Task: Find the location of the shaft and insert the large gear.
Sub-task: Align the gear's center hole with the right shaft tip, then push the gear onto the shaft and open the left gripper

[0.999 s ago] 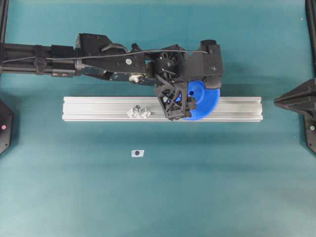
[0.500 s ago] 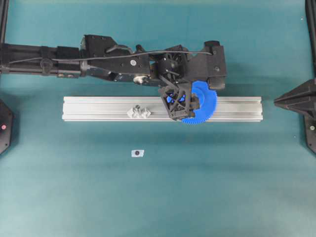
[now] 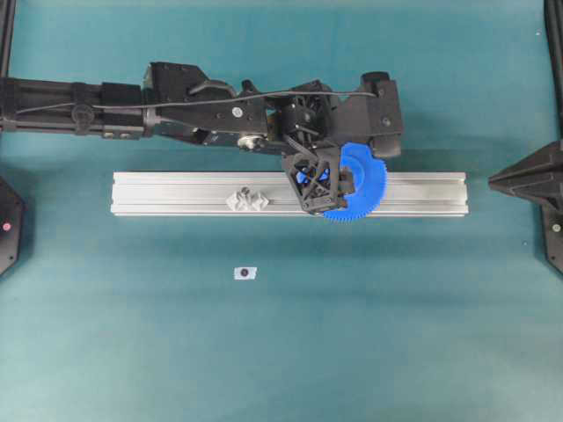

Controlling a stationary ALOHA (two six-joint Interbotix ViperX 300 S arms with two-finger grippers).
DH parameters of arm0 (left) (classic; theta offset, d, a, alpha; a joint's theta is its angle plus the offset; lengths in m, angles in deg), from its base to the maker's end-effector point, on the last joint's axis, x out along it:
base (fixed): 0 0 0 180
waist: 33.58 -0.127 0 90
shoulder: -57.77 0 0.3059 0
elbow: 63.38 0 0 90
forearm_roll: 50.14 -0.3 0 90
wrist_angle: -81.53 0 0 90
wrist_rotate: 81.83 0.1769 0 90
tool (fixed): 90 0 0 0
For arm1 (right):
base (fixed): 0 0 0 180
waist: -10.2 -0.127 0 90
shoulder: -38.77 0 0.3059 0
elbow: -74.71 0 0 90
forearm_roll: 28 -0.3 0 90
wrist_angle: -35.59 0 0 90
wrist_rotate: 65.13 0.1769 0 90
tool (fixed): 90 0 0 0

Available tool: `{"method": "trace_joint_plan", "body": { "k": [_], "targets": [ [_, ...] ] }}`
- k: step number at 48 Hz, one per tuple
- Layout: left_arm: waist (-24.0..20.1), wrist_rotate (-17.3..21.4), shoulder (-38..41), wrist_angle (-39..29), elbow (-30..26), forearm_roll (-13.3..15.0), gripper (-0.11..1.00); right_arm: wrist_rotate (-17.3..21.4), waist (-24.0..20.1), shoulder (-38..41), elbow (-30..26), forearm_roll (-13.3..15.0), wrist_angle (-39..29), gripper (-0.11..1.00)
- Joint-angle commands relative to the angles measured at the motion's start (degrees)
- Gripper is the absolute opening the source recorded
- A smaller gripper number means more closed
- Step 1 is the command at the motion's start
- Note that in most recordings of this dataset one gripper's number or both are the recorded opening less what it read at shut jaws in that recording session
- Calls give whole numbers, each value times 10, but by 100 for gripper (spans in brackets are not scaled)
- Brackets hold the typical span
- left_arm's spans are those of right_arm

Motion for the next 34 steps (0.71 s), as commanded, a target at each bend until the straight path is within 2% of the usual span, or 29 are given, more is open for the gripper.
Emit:
{"method": "trace_joint_plan", "body": {
  "k": [1, 19, 27, 34],
  "targets": [
    [4, -6, -27, 6, -16, -2, 82, 5, 1, 4, -5, 0, 5, 14],
    [17, -35, -93, 45, 16, -1, 82, 5, 1, 2, -6, 0, 5, 14],
    [18, -51, -124, 77, 60, -2, 82, 5, 1, -2, -5, 0, 5, 14],
    [26, -63, -158, 134, 109, -2, 82, 5, 1, -4, -4, 1, 5, 14]
  ]
}}
